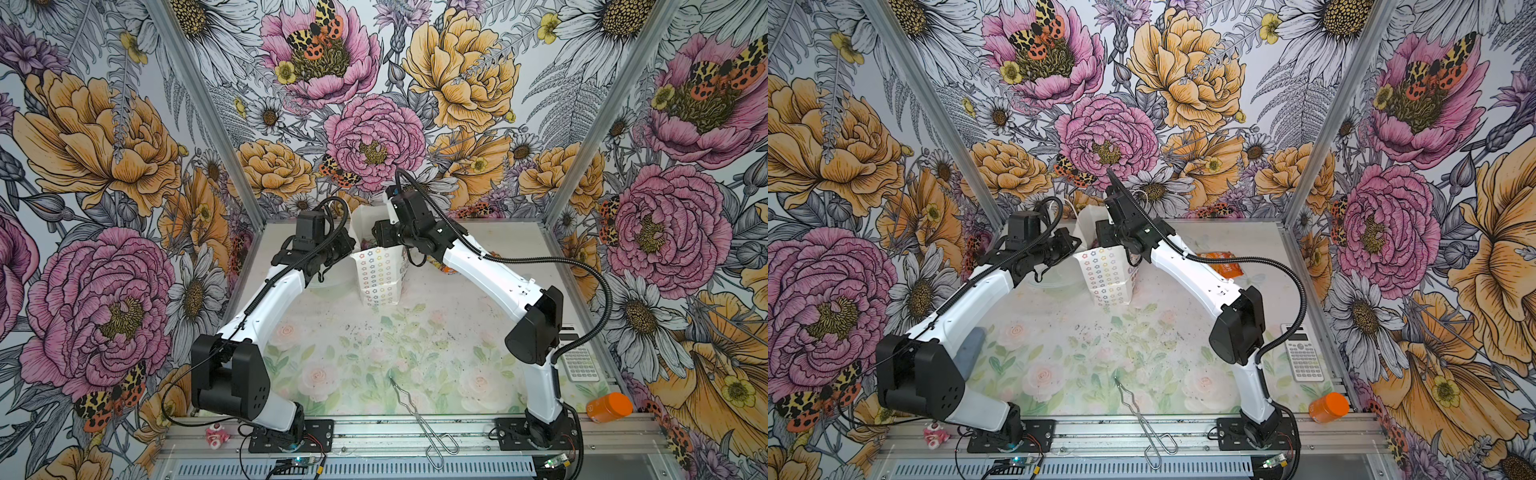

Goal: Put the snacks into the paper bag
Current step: 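Lower the green packet into the paper bag mouth with the right gripper, then open the right gripper to release the green packet inside the bag, then move the right gripper back over the two orange chip bags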

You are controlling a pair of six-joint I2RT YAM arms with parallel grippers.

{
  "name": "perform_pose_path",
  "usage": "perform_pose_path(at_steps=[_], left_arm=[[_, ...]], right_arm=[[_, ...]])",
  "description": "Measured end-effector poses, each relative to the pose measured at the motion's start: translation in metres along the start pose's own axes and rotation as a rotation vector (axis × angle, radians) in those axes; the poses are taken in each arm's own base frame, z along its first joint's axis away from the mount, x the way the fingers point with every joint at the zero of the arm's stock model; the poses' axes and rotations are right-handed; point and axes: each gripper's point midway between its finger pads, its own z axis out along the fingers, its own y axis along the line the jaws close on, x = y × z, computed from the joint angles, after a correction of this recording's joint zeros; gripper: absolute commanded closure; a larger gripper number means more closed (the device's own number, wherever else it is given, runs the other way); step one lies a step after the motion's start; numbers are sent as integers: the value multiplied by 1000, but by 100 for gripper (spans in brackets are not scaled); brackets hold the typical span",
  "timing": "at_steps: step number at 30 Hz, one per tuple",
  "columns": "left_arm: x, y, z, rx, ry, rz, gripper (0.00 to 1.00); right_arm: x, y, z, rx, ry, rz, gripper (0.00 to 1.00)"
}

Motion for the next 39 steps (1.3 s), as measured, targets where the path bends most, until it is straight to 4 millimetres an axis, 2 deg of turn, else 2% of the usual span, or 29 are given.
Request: perform_pose_path(at_steps=[4,7,12,18,25,30,34,39], left_arm=[[0,0,0,0,1,0,100],[0,0,0,0,0,0,100],[0,0,0,0,0,0,100],[0,0,0,0,1,0,100],[0,0,0,0,0,0,100],[0,0,0,0,1,0,100],[0,0,0,0,1,0,100],[0,0,0,0,1,0,100]], right_arm=[[-5,5,-10,-23,-9,-26,39],[-14,12,-25,-59,-30,-45,38],[-31,22,-62,-105,-85,-91,37],[-31,15,-102,-87,-119,-163,30],[-19,-9,-129,26,-132,-232,18],[-14,-34,-143,122,-139,-243,13],[-12,-63,-154,204,-146,-220,10],[-5,-108,-162,301,-135,-144,8]])
